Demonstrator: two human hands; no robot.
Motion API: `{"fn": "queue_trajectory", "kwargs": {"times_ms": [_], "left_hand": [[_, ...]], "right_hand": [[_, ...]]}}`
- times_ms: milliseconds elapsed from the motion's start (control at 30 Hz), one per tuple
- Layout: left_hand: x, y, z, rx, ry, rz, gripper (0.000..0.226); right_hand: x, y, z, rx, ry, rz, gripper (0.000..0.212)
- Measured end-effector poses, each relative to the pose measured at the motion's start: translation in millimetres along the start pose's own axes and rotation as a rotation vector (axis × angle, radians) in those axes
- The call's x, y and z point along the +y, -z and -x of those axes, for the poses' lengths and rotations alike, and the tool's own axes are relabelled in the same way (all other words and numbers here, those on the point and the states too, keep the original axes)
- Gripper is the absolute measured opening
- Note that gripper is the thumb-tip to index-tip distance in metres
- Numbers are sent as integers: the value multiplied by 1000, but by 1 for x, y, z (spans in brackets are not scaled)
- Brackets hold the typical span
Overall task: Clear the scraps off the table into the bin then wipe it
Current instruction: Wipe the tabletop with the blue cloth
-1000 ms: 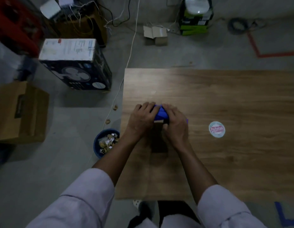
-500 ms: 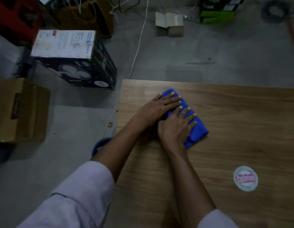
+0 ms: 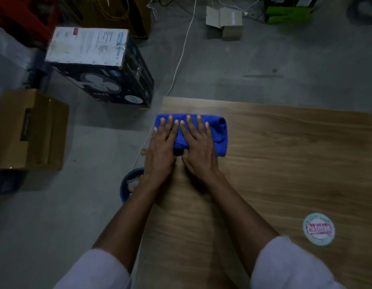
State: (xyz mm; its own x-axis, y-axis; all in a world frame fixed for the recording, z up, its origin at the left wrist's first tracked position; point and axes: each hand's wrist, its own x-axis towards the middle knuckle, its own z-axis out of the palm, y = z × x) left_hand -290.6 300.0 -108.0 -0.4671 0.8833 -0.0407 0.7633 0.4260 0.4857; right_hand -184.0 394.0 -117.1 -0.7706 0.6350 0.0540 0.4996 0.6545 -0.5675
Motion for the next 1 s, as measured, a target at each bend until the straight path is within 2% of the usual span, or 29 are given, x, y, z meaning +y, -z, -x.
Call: {"fn": "queue_trajectory", "kwargs": {"times_ms": [133, 200, 267, 333, 400, 433, 467, 533, 600, 833, 1000], "left_hand": [[9, 5, 59, -40, -18, -127, 79], [22, 24, 77, -175, -30, -166, 81], [40, 51, 77, -319, -23, -159, 72], [56, 72, 56, -236, -53, -146, 62], [64, 73, 25, -91, -107, -199, 75], [65, 68, 8, -61, -101, -241, 83], [63, 60, -5, -79, -74, -275, 86], [50, 40, -17, -219, -8, -320, 87], [34, 26, -14, -309, -1, -271, 91], [23, 18, 49, -271, 7, -172, 89], [23, 25, 116, -281, 7, -151, 87]], "right_hand": [[-18, -4, 63, -26, -25, -47, 79], [-24, -1, 91, -50, -21, -51, 77], [-28, 15, 101, -13, -24, -74, 71], [-27, 37, 87, 108, -39, -82, 65], [-22, 61, 53, 208, -35, -30, 70], [-16, 70, 36, 195, -59, 13, 72], [-10, 76, 21, 113, -106, 59, 74], [7, 70, 7, -148, -199, 140, 77], [22, 52, 14, -257, -202, 150, 83], [-2, 20, 85, -116, -138, 34, 89], [-28, 11, 146, -128, -114, -19, 88]]}}
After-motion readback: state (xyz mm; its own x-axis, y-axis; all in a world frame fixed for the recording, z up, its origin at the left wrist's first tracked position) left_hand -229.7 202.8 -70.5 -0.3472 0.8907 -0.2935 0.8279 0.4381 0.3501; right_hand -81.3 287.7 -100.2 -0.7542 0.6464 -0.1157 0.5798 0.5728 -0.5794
